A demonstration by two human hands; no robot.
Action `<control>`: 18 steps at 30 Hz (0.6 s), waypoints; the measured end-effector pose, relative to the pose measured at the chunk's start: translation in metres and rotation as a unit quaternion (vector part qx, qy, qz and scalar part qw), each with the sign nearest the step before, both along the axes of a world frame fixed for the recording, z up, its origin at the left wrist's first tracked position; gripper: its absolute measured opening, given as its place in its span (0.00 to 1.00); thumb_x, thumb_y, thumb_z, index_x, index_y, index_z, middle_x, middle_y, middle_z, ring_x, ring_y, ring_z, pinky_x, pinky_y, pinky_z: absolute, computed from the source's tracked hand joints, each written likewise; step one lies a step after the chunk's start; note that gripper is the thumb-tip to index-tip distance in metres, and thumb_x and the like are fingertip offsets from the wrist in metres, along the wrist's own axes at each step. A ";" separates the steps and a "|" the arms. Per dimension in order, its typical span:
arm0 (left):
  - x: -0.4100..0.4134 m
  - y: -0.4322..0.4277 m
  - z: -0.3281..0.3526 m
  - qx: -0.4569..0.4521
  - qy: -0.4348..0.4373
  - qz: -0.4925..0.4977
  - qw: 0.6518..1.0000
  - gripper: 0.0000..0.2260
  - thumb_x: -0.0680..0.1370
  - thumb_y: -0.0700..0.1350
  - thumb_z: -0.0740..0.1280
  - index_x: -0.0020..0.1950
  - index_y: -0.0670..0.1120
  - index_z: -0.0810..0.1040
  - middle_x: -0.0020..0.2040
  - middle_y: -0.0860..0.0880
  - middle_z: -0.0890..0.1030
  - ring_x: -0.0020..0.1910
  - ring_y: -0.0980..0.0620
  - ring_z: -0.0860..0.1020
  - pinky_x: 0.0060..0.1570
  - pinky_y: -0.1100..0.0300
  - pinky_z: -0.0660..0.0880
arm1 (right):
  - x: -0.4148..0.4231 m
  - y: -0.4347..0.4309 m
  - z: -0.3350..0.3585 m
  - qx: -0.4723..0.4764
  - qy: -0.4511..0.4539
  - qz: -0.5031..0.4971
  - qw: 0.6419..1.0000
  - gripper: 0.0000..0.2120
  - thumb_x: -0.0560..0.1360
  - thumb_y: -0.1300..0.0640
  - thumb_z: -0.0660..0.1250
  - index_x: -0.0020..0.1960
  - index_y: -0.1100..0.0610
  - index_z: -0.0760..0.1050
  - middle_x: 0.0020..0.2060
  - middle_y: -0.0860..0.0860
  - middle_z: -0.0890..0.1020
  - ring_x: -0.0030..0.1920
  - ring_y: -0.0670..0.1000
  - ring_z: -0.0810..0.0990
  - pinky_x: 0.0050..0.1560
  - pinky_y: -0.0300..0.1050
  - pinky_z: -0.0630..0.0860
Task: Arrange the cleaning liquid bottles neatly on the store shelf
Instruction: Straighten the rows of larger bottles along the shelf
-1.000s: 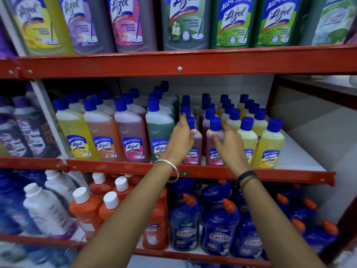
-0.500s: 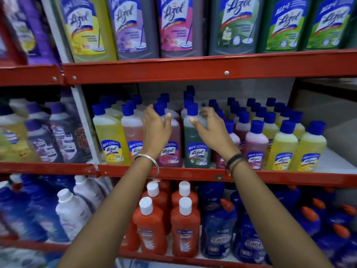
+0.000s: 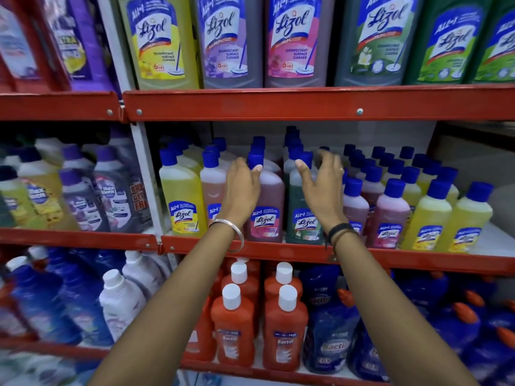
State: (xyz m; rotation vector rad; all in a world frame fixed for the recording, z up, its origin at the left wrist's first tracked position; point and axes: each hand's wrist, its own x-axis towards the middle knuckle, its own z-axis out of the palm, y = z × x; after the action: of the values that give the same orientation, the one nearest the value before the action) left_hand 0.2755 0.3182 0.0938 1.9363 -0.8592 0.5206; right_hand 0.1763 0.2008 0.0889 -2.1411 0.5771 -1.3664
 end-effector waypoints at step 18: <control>0.063 0.061 0.002 -0.014 -0.017 0.021 1.000 0.11 0.80 0.45 0.60 0.51 0.37 0.72 0.47 0.35 0.77 0.45 0.39 0.73 0.33 0.60 0.55 | 0.066 0.072 -0.002 -0.068 -0.074 0.041 0.994 0.19 0.76 0.55 0.63 0.64 0.62 0.67 0.59 0.59 0.73 0.59 0.56 0.73 0.61 0.49 0.71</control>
State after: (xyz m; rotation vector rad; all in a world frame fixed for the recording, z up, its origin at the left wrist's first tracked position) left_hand 0.3389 0.3793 0.0954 1.9289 -0.8306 0.5878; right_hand 0.2427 0.2728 0.0866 -2.1203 0.3439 -1.5403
